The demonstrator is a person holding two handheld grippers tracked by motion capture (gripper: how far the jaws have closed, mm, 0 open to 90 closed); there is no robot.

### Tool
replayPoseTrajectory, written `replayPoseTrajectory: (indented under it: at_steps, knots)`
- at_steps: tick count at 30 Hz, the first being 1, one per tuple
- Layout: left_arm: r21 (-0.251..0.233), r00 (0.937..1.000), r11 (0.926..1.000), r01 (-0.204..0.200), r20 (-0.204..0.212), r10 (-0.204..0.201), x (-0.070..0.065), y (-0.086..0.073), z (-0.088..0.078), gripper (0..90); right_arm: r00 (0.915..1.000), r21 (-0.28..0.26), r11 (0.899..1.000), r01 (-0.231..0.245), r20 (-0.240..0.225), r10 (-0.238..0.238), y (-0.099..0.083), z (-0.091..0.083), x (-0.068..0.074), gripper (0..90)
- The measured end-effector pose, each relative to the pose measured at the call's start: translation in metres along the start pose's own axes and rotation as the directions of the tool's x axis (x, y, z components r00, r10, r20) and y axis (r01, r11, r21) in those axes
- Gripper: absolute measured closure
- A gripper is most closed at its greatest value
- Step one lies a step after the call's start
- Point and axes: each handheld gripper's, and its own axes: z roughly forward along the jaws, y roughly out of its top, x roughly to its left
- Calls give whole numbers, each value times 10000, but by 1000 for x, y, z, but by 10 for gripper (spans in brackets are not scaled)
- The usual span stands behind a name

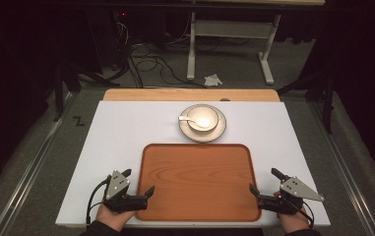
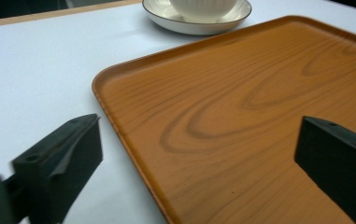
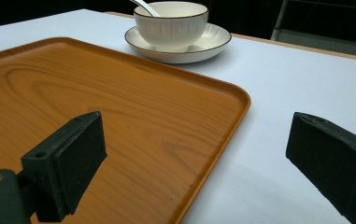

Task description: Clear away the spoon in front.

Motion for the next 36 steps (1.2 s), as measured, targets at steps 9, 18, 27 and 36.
replayPoseTrajectory:
  at_steps: [9,18,27,36]
  knots:
    - [87,9996,10000,-48,263,46,2,15,12,2,10000,-8,10000,-22,-16,22,0,0,-1,56]
    - [-70,9992,9999,148,374,-145,6,41,27,2,10000,-21,10000,-54,-57,54,0,0,-1,56]
    - [76,9986,10000,-37,532,33,6,74,46,6,9999,-17,10000,-68,-79,68,0,0,-1,56]
    - [236,9987,9997,52,498,-63,7,93,66,7,9999,-44,10000,-37,-146,36,0,0,0,56]
